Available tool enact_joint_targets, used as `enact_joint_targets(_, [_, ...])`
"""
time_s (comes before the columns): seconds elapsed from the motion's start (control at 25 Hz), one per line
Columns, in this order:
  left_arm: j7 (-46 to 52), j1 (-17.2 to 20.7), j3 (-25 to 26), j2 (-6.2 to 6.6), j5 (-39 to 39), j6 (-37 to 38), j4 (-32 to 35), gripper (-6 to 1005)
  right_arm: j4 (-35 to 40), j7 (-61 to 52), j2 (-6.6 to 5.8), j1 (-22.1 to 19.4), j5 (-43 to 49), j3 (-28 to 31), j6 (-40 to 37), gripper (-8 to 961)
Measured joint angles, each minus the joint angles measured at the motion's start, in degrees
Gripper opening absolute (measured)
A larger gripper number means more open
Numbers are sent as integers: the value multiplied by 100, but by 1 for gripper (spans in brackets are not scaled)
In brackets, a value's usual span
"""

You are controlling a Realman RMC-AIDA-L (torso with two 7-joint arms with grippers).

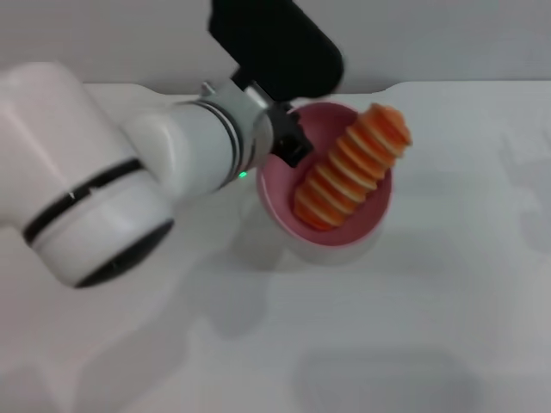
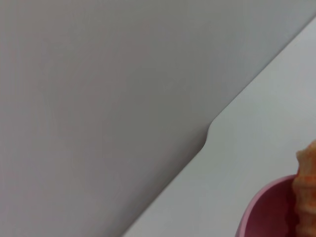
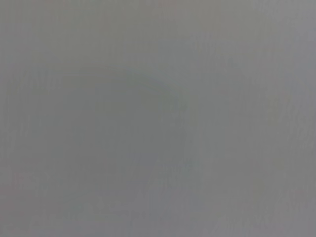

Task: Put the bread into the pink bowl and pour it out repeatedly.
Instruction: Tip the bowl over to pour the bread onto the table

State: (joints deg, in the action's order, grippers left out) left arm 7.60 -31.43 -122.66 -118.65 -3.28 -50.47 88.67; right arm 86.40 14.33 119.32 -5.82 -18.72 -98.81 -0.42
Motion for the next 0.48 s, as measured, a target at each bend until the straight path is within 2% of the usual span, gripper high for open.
enact_joint_targets(0.48, [-816,-194,-728,-31,-1072,51,-325,47,-47,-12,-6,-64,-52,-102,11,651])
